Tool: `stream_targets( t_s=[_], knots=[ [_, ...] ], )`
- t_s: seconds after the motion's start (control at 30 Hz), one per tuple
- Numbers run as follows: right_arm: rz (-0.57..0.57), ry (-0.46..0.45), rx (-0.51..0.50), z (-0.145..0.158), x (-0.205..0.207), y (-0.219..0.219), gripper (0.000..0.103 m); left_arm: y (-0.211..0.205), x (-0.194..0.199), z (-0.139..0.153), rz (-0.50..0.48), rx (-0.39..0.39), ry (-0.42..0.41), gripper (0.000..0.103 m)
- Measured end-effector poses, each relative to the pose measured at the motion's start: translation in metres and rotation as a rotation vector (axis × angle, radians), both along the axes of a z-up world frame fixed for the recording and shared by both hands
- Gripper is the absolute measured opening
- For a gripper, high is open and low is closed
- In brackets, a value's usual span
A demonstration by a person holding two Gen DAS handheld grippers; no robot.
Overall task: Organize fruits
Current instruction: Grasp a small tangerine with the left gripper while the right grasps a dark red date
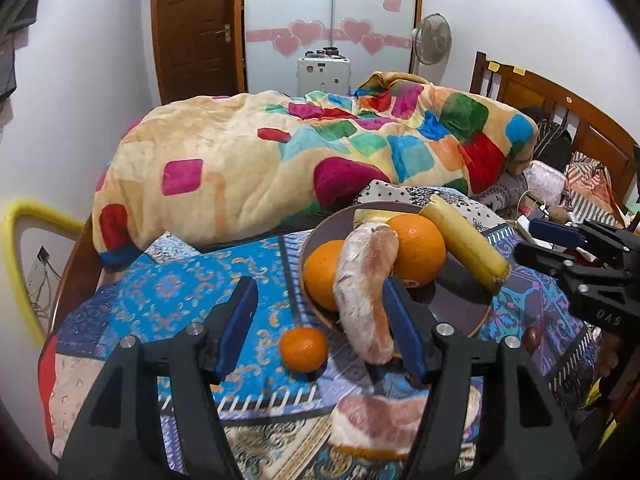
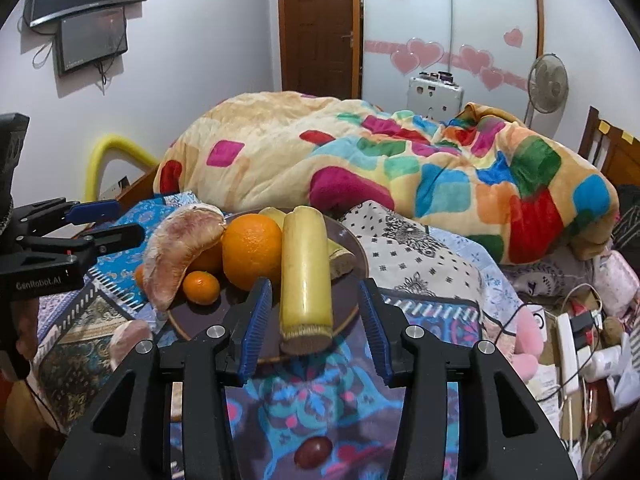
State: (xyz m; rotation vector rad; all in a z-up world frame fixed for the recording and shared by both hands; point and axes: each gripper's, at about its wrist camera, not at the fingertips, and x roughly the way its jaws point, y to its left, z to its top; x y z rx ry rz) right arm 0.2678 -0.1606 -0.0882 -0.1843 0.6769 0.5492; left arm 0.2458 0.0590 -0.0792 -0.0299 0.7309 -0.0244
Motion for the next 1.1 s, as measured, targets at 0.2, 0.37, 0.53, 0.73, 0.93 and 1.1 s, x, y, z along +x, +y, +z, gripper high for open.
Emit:
stream_targets(
  t_s=[0.2,0.37,0.53,0.73,0.93,1.1],
  knots=[
    [-0.012,-0.010,0.008,0.003,-0.018,-0.013,0.042,0.015,-0.015,-0.001,0.019,0.000,0.022,0.065],
    [-0.022,-0.015,-0.014,-0.003,-0.030,-0.021,0.043,0.023,-0.022,-0.015,0.025,0.006,0.068,0.065],
    [-0.034,0.008,-0.028,-0.016,-0.038,-0.030,0.043,0.028,-0.024,-0.035,0.025,-0.006,0.117,0.065],
    [-0.035,0.041,-0.031,-0.031,-0.046,-0.038,0.043,0.024,-0.015,-0.053,-0.002,-0.028,0.153,0.064],
    [-0.037,0.057,-0.035,-0.040,-0.046,-0.042,0.043,0.021,0.005,-0.063,-0.009,-0.048,0.176,0.059],
    [-0.026,0.068,-0.033,-0.044,-0.046,-0.043,0.043,0.020,0.015,-0.070,-0.019,-0.074,0.197,0.044]
  ],
)
